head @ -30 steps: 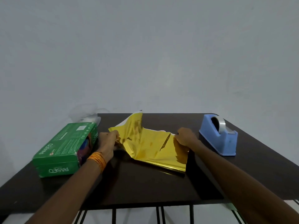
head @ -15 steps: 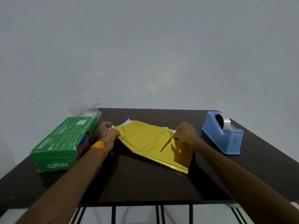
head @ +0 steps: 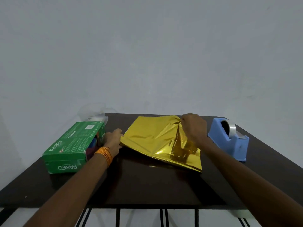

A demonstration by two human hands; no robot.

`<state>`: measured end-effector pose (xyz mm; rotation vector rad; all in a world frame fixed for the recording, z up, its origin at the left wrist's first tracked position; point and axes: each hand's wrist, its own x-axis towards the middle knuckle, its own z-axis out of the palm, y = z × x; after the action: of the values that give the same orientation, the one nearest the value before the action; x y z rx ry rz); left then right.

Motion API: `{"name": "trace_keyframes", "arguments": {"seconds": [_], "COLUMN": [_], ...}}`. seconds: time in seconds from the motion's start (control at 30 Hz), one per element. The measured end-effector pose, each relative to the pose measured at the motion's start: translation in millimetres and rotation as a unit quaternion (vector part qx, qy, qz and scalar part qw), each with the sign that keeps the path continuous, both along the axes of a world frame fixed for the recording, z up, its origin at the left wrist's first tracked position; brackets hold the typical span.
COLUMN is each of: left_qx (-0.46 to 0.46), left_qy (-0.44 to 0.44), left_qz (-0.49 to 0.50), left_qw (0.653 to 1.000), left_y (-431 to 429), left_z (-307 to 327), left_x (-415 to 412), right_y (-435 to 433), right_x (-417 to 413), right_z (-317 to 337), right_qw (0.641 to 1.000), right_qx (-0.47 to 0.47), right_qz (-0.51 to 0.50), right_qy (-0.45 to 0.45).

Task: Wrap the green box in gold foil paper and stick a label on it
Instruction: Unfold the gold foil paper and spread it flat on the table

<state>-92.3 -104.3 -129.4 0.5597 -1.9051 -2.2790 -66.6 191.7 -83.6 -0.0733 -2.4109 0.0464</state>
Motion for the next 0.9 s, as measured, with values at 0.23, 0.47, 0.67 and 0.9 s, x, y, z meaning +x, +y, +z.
{"name": "trace_keyframes", "arguments": {"seconds": [0.23, 0.47, 0.67, 0.9], "left_qx": [0.055, 0.126, 0.111, 0.070], "left_qy": [0.000, -0.007, -0.037, -0.071], "left_qz": [-0.022, -0.038, -0.119, -0.177], "left_qw": [0.998, 0.991, 0.986, 0.979], "left_y": [26.5, 27.3, 21.6, 7.7], "left_z": [8.0, 4.6, 14.8, 36.0], "left_x": [13.3, 8.9, 26.5, 49.7], "right_y": [3.7, 24.1, 34.5, 28.2], "right_x": [23.4, 68.0, 90.9, 110.7], "right_z": [44.1, 75.9, 75.4, 81.0], "right_qw": [0.956, 0.805, 0.654, 0.562], "right_qx": [-0.246, -0.434, -0.523, -0.521], "right_qz": [0.146, 0.393, 0.457, 0.499], "right_qy": [0.058, -0.094, -0.299, -0.405]}}
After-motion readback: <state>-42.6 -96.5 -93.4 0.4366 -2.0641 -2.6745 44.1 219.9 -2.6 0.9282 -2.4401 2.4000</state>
